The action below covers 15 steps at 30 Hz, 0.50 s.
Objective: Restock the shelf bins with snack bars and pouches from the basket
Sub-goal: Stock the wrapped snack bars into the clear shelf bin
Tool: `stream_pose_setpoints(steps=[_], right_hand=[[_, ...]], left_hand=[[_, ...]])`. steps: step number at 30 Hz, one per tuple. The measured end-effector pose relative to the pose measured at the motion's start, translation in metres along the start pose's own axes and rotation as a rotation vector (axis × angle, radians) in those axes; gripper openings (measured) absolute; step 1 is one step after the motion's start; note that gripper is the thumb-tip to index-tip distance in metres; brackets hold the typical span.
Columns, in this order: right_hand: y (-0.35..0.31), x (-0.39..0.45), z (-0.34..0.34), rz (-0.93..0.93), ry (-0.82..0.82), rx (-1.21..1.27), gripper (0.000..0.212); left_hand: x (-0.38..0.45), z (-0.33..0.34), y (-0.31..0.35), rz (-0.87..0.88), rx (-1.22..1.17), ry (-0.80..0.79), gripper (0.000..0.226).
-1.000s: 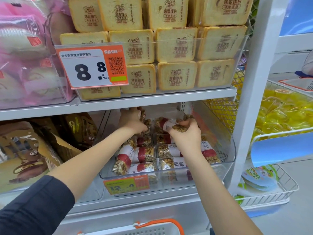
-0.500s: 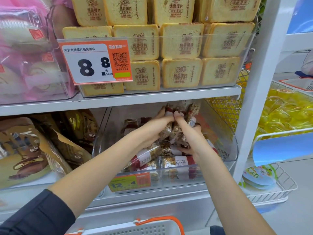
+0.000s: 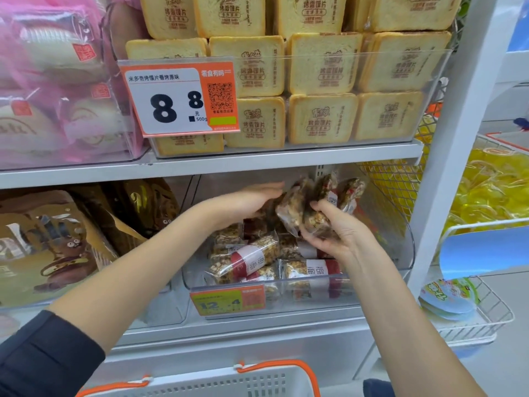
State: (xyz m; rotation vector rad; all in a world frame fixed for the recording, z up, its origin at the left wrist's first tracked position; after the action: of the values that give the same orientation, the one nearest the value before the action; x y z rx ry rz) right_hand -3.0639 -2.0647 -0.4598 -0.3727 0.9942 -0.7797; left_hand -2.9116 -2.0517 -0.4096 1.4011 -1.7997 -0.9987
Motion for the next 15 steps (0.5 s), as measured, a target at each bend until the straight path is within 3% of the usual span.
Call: stream_pose_setpoints(steps=[2, 4, 6, 9, 12, 15], right_hand=[[-0.022, -0.003, -0.021, -0.201, 0.325, -0.368, 0.056], [-0.04, -0.011, -0.029, -0.406, 0.597, -0.799, 0.087], [-0.042, -0.015, -0.026, -0.495, 0.673, -1.011, 0.102], [-0.036, -0.018, -0.014, -0.528, 0.783, -1.253, 0.092], [-0.024, -0.021, 0.013, -0.701, 0.784, -1.485, 0.063], [-0.009, -0.028, 0.041, -0.981, 0.762, -1.68, 0.04]], left_hand=[[-0.007, -0.025, -0.009, -0.058, 0.338, -0.027, 0.048], [-0.017, -0.04, -0.02, -0.15, 0.642, -0.173, 0.057], [-0.027, -0.043, -0.032, -0.242, 0.813, -0.348, 0.068], [-0.03, -0.039, -0.034, -0.245, 0.896, -0.414, 0.08], [-0.025, -0.034, -0.038, -0.256, 0.938, -0.42, 0.085], [-0.021, -0.041, -0.046, -0.352, 0.696, -0.276, 0.062]])
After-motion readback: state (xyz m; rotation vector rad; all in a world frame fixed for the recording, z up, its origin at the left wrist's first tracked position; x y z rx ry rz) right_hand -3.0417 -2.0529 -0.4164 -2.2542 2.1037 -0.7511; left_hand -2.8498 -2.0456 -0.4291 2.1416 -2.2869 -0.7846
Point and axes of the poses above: each hand's wrist, its own x-axis towards the middle knuckle, its own z-axis out of the palm, y = z × x, the point moved 7 cm from there along x, towards the middle knuckle, and after that the axes turned 15 degrees about z, right-handed, at the moved point
